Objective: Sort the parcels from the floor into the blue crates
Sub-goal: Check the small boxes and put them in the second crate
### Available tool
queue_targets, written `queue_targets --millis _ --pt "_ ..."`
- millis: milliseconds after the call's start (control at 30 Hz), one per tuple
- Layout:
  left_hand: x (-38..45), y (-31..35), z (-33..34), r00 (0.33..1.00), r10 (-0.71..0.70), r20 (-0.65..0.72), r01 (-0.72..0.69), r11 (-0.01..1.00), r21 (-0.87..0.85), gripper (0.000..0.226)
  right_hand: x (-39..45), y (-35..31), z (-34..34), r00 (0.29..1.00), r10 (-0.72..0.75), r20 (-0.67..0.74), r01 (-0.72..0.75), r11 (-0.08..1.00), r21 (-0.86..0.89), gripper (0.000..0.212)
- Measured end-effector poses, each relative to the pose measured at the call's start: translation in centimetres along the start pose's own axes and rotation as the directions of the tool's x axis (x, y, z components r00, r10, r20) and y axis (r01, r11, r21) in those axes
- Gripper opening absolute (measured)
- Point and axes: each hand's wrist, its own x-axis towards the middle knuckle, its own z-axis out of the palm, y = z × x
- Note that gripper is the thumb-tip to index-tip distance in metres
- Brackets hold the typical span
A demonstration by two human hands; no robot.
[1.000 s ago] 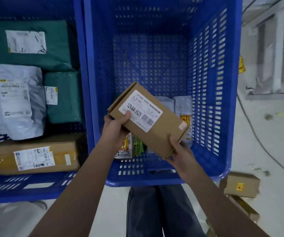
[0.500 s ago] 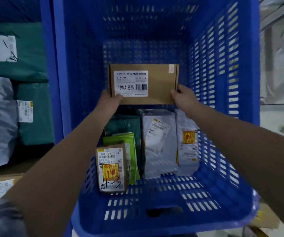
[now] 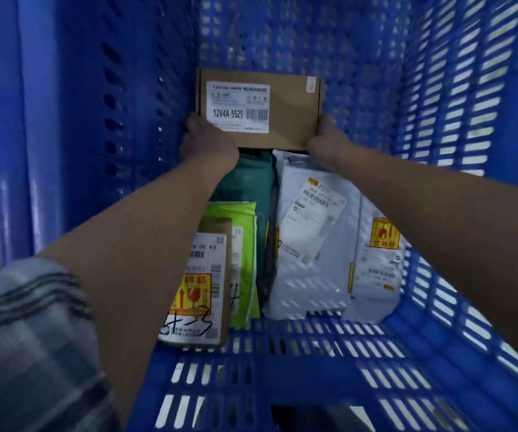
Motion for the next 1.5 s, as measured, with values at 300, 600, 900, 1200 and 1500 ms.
queue_targets --millis 300,600,900,1200,1500 --pt "-4.9 0.9 -4.4 0.99 0.138 -0.021 -0.131 0.972 0.193 0.046 -5.0 0.2 -2.1 0.997 0.039 0.061 -0.032 0.994 -0.101 0.038" --pt "-17.2 2.0 -3.5 0.996 0.082 0.026 -0.08 0.995 -0.061 0.034 -24.7 7.0 -5.0 0.931 0.154 -0.331 0.078 0.802 0.592 0.02" --pt "-28.8 1.8 -0.7 0.92 0.39 -0.029 -0.388 0.899 -0.203 0.024 -37.6 15.0 -7.8 0.551 0.507 -0.663 0.26 0.65 0.714 0.035" --pt "-33.5 10.0 -0.4 0.747 0.653 -0.122 -0.662 0.718 -0.215 0.02 -39.3 24.9 -5.5 0.638 0.766 -0.079 -0.055 0.148 0.988 0.023" --pt "-44.4 18.1 10.3 0.358 0.93 0.079 -0.923 0.366 -0.118 0.022 -44.7 34.7 -0.4 0.716 0.606 0.346 -0.408 -0.037 0.912 0.014"
